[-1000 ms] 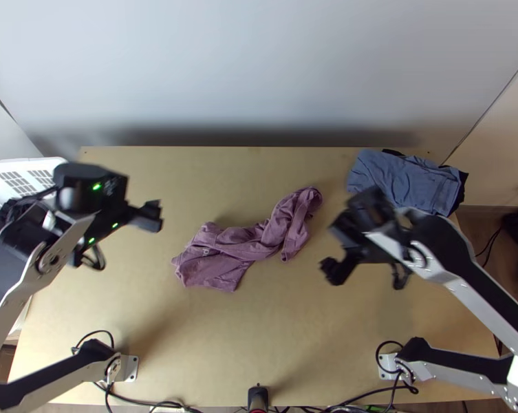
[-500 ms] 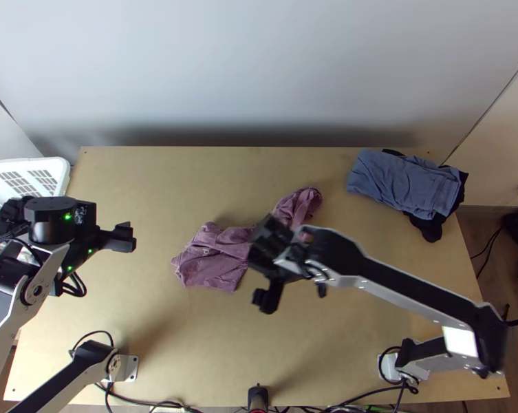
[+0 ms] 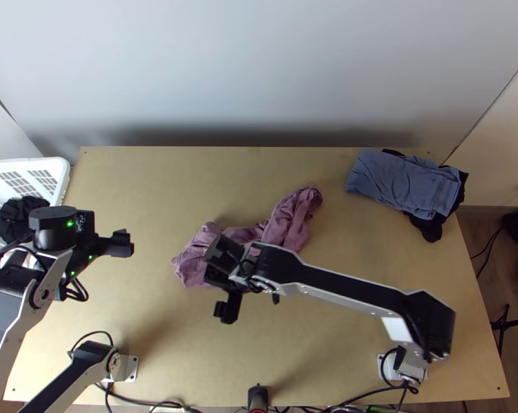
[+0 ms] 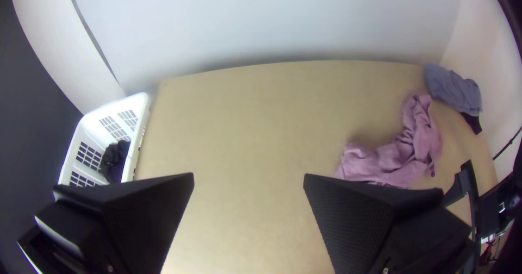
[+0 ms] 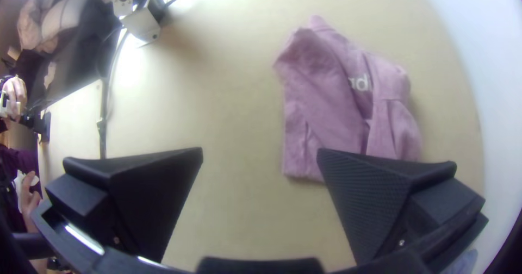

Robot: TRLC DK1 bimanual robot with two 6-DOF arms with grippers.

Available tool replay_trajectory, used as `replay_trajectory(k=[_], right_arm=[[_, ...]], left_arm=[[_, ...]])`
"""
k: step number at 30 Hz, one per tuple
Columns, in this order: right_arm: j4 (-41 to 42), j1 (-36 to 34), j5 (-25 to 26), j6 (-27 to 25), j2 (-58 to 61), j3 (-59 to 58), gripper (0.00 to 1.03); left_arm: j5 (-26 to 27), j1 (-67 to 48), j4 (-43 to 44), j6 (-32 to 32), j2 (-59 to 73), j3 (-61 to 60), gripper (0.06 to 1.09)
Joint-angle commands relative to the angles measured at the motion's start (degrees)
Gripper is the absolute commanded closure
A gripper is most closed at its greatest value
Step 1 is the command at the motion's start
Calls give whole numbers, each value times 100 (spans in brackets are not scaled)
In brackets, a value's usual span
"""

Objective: Fold the t-shirt

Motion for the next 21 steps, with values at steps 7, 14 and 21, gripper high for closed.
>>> replay_trajectory(k=[7,14,21], right_arm=[[784,61,158,-64,668,-219,5],[960,8,175,-134,651,-588,5],[1232,-194,395,-301,659,-808,5]], left_arm=[[133,286,97,51,-65,-255,10],[230,365,334,51,85,-334,10],[283,409,387,42,120,-360,10]])
